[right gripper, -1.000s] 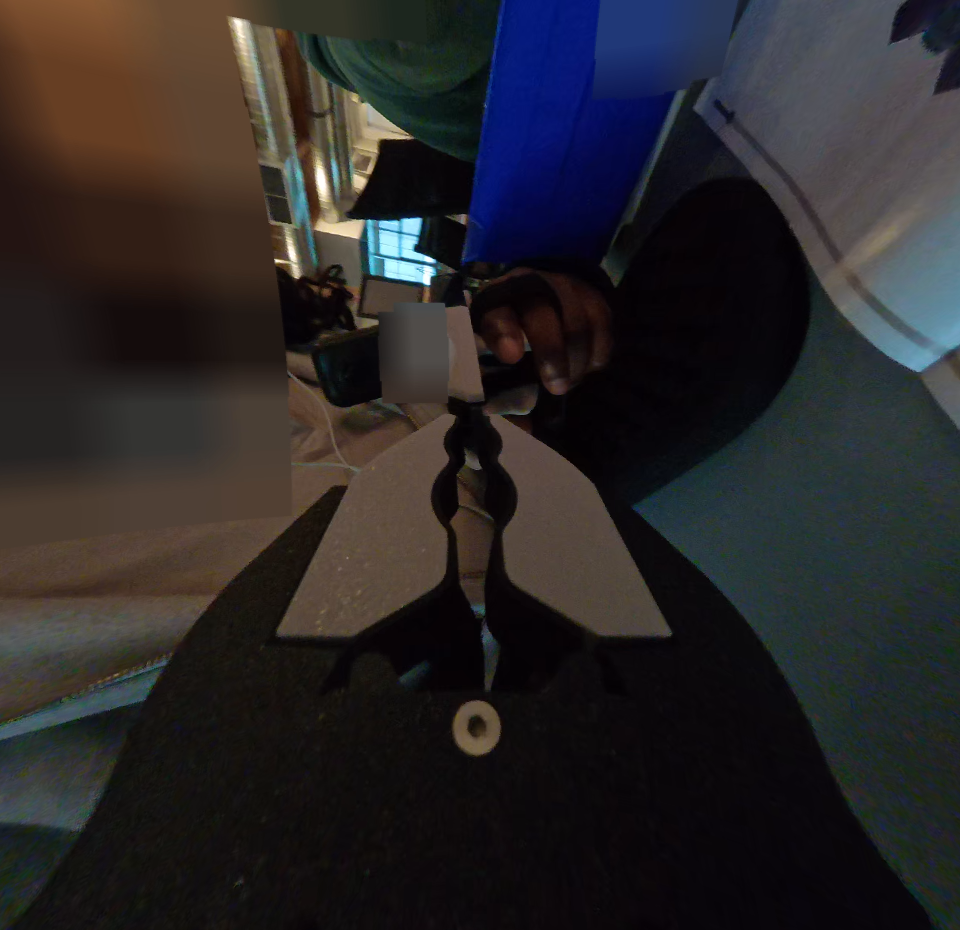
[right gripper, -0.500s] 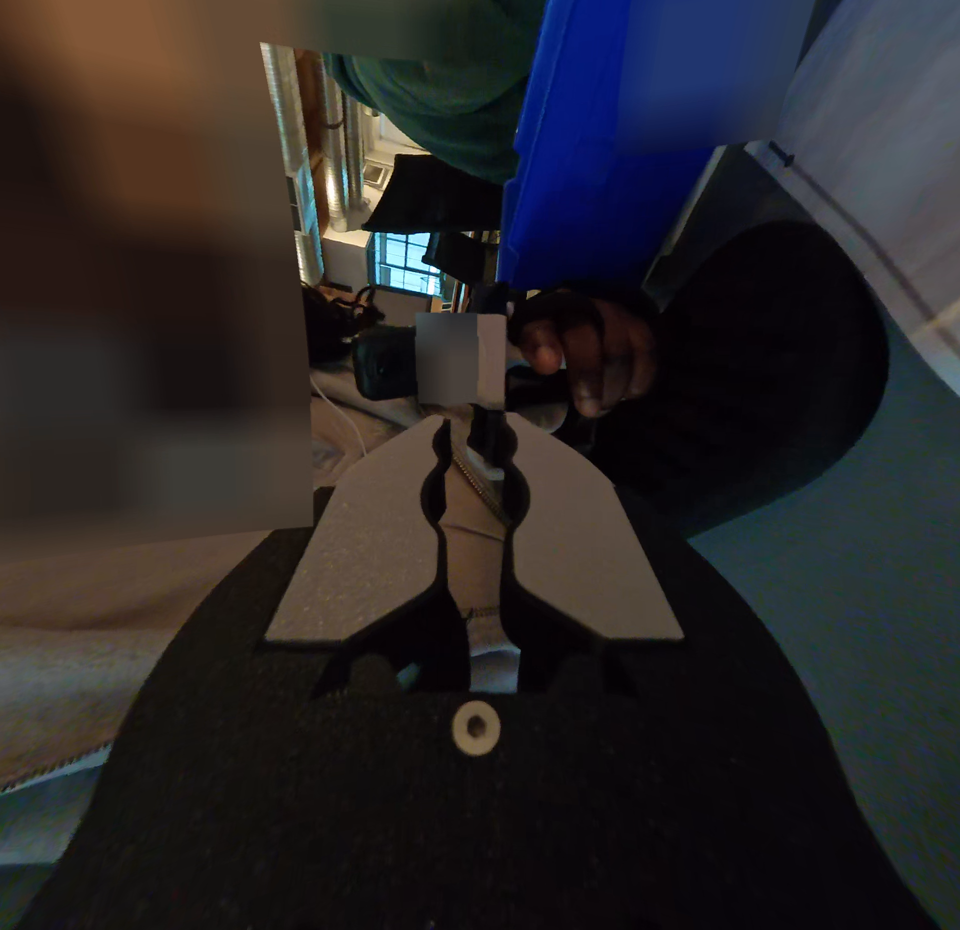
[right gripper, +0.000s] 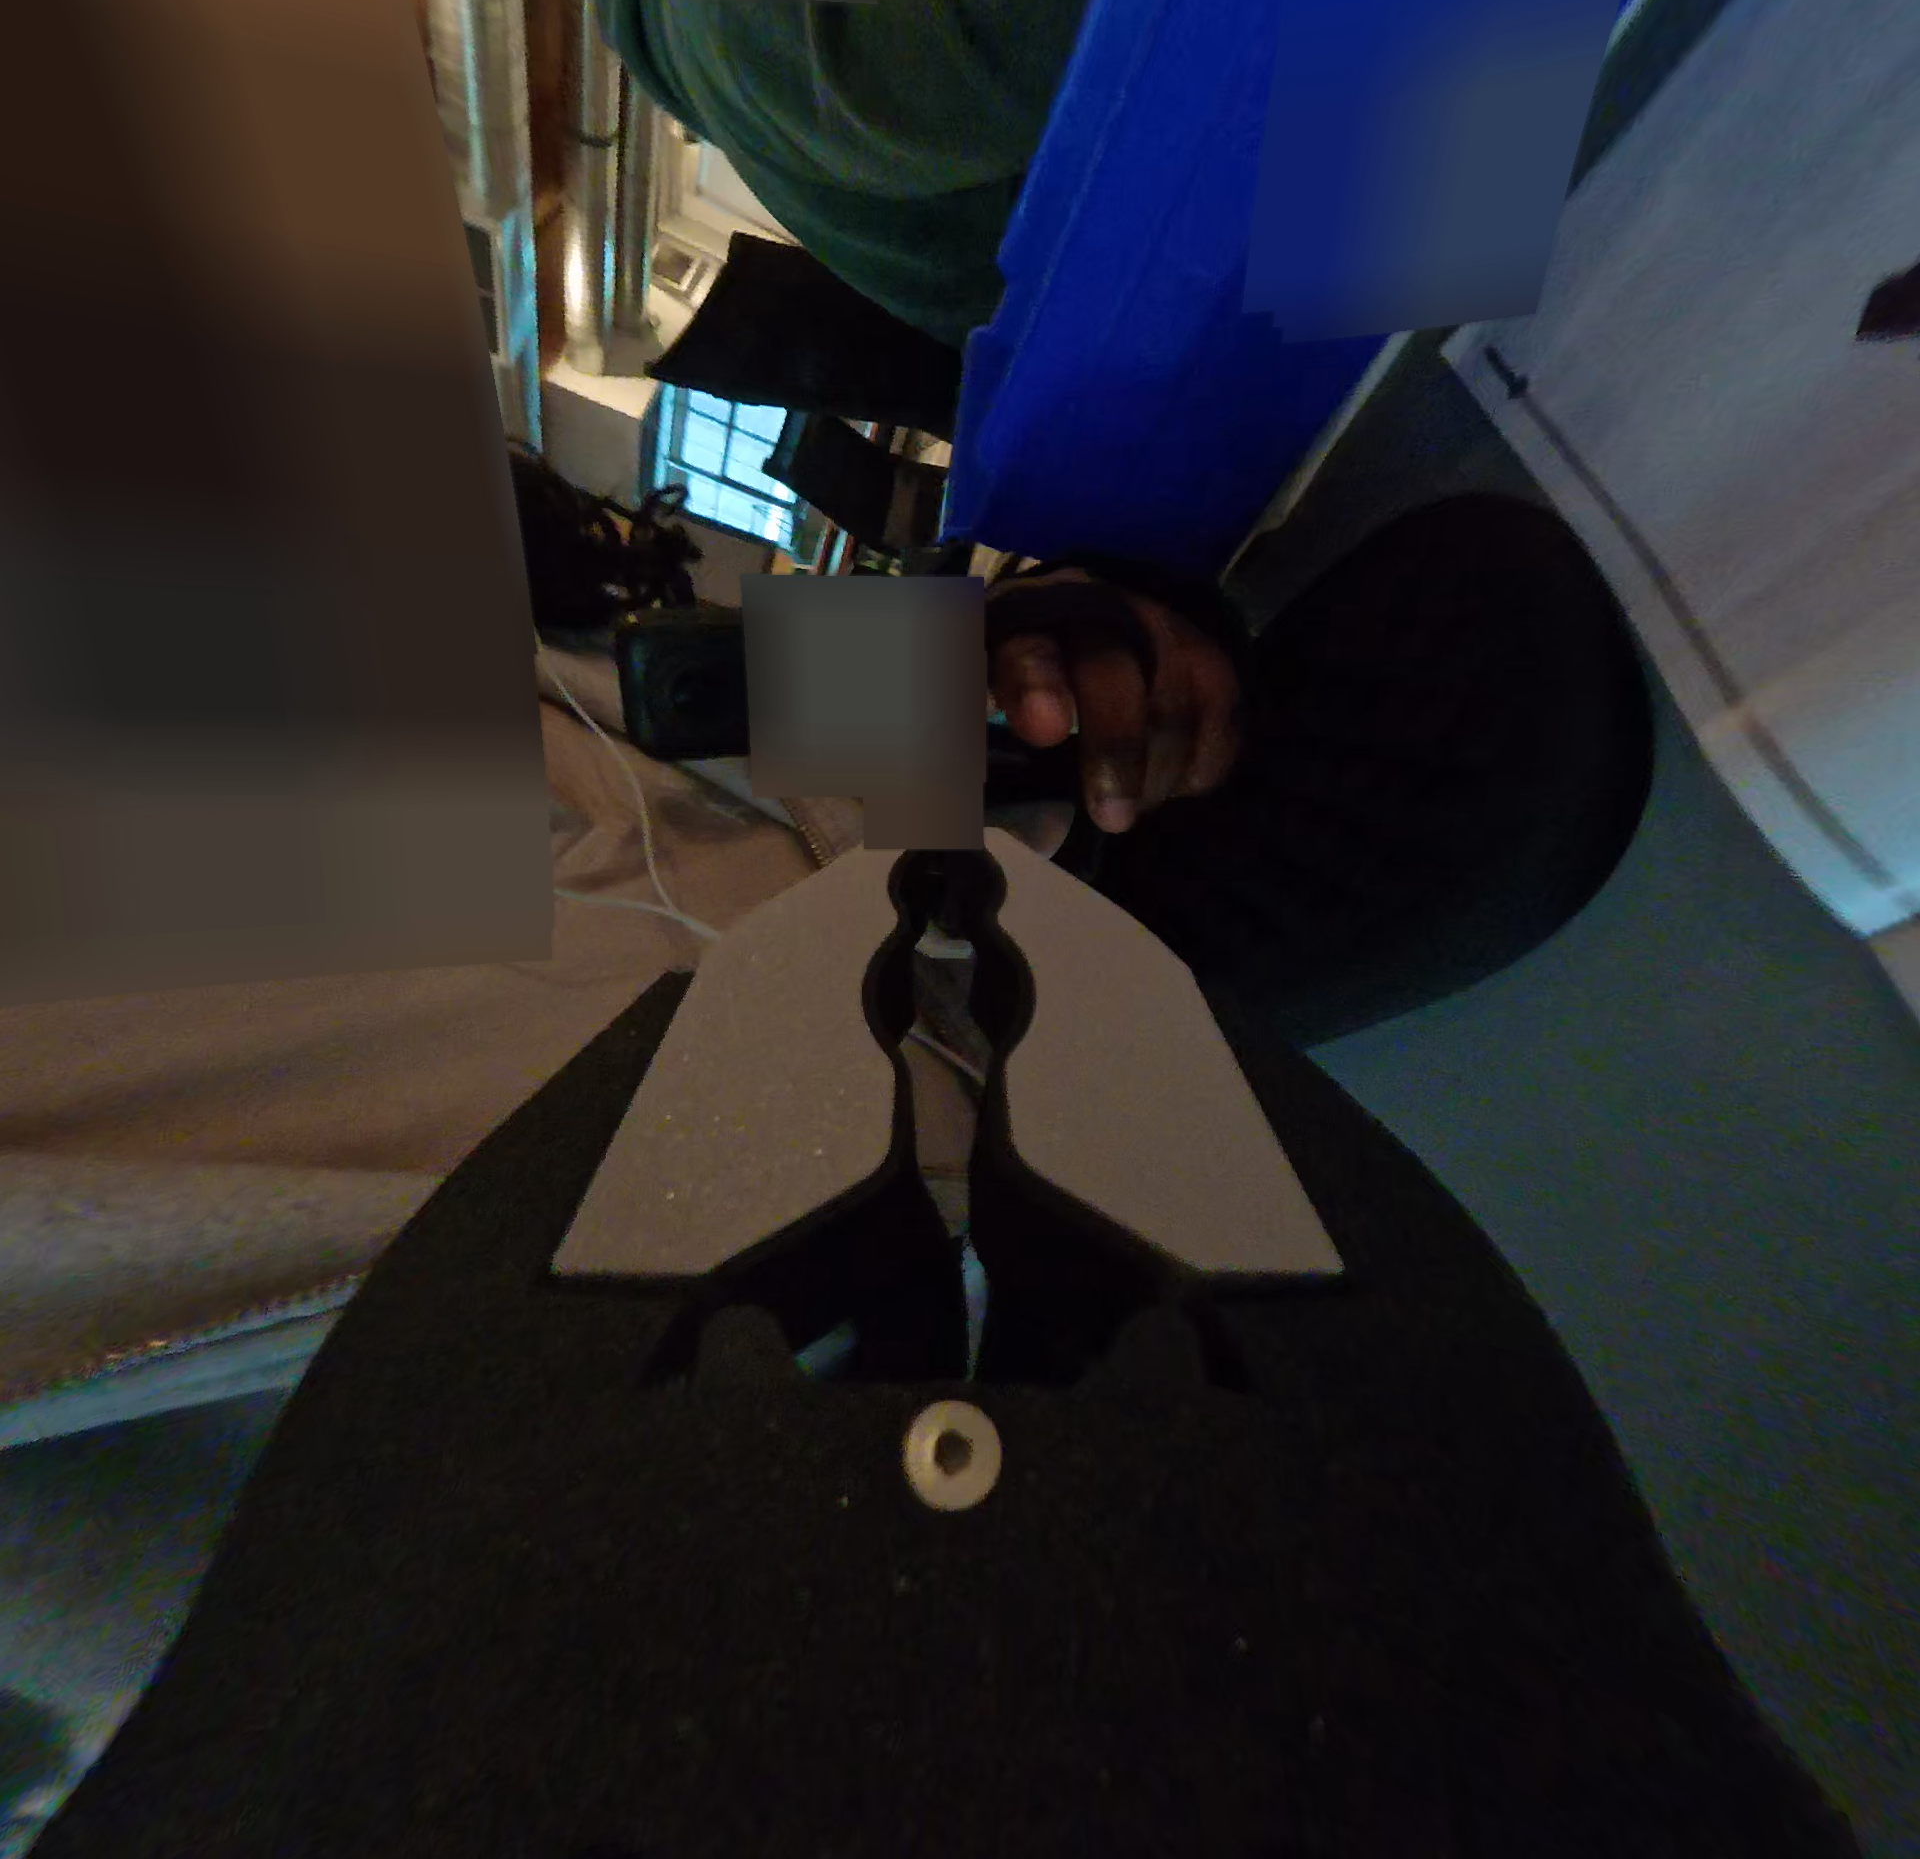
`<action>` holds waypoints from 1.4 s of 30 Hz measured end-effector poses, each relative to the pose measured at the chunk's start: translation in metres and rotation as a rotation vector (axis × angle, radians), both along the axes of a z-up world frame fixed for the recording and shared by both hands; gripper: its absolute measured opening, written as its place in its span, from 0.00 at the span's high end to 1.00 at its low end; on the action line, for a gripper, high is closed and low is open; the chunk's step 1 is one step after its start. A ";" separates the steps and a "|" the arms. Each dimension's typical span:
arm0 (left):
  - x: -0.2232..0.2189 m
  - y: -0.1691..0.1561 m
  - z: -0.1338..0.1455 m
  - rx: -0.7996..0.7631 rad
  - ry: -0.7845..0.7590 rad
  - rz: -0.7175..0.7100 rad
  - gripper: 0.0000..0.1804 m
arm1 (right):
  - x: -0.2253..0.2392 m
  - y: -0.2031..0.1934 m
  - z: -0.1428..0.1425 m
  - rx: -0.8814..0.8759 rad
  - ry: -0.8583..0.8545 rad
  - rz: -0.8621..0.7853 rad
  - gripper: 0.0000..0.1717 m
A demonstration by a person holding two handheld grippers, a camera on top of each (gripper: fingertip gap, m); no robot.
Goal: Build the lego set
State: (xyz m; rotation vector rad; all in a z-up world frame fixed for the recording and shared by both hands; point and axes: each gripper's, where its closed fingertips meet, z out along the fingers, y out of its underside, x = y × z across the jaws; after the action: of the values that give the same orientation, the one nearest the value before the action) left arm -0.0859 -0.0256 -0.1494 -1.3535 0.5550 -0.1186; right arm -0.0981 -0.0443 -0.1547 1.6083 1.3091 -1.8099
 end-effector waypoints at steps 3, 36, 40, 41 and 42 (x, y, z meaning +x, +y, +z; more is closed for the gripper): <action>-0.007 0.001 0.007 0.020 -0.068 0.013 0.87 | -0.002 0.000 0.010 0.045 0.109 0.009 0.98; -0.011 -0.003 0.019 0.024 -0.188 -0.105 0.78 | -0.003 0.009 0.027 0.013 0.225 -0.084 0.98; -0.005 -0.001 0.016 0.033 -0.122 -0.095 0.80 | -0.003 0.003 0.015 -0.144 0.063 -0.100 0.98; -0.004 -0.002 0.015 0.032 -0.110 -0.098 0.81 | -0.003 0.002 0.013 -0.174 0.041 -0.106 0.98; -0.003 -0.002 0.014 0.032 -0.101 -0.099 0.83 | -0.003 0.002 0.013 -0.198 0.031 -0.110 0.98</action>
State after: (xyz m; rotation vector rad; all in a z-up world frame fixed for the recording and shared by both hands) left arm -0.0887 -0.0276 -0.1353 -1.2811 0.5366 -0.2569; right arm -0.1007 -0.0427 -0.1419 1.5764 1.0348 -1.9687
